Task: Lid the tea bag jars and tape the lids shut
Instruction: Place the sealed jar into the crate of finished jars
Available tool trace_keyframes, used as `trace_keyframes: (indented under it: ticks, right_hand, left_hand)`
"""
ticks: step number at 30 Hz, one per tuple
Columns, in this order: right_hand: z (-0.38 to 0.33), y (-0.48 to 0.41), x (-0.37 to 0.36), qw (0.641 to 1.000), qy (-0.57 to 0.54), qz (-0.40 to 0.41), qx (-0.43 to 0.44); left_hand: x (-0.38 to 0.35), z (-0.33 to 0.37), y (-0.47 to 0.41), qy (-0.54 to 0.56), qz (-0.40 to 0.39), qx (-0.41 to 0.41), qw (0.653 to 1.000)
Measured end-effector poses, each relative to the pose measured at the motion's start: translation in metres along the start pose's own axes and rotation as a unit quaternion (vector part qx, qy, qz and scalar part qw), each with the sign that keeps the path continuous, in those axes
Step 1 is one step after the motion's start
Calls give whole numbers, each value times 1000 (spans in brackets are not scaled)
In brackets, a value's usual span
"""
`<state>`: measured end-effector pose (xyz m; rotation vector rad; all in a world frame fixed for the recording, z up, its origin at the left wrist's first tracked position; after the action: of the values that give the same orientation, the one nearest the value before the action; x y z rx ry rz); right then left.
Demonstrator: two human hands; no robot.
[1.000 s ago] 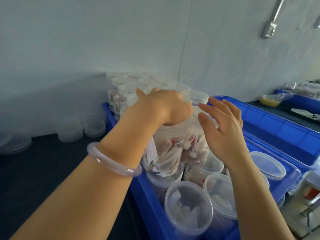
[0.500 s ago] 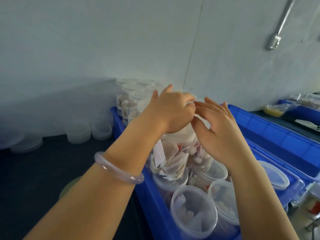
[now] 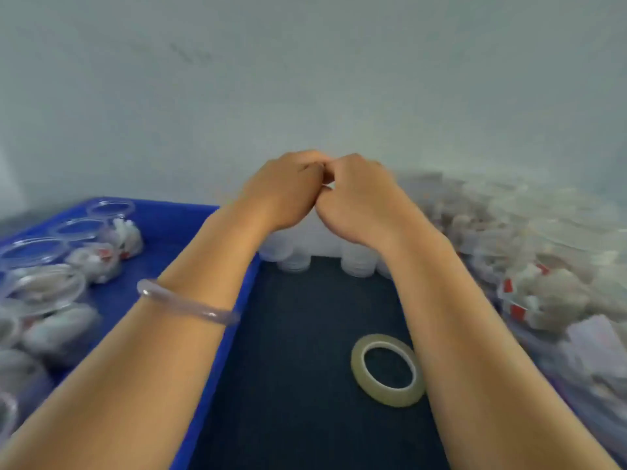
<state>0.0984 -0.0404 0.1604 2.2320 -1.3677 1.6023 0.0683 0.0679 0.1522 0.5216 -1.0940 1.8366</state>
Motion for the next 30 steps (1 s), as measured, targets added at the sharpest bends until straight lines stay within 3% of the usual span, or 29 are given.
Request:
trace_keyframes:
  ticks: [5, 9, 11, 15, 20, 24, 28, 30]
  right_hand:
    - [-38, -48, -137, 988, -32, -151, 16]
    - [-50, -72, -215, 973, -58, -220, 24]
    - [-55, -77, -239, 965, -63, -252, 30]
    - [-64, -85, -266, 959, -61, -270, 61]
    - [-63, -85, -278, 957, -54, -275, 73]
    - [-62, -82, -278, 956, -62, -279, 60]
    - [-62, -81, -264, 958, -106, -262, 47]
    - [-64, -81, -254, 958, -156, -237, 33]
  left_hand:
    - [21, -132, 26, -100, -11, 210, 973]
    - [34, -216, 41, -238, -46, 396, 886]
    - [44, -247, 43, -304, -69, 435, 845]
    - [58, -295, 45, -348, -64, 472, 807]
    - [65, -320, 46, -401, -17, 440, 803]
    - [56, -322, 48, -392, -43, 433, 811]
    - [55, -291, 39, -475, -29, 348, 808]
    - [54, -257, 27, -470, -21, 297, 831]
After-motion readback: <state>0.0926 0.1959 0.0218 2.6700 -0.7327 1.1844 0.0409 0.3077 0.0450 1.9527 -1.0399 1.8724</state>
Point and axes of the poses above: each hand's wrist, its own y-axis away from the middle knuckle, its own x-axis out of the back of the hand, z = x × y, the point moved 2 cm from there along -y, towards the middle knuckle, and after that the axes turned 4 degrees about -x, right-handed, at the moved point
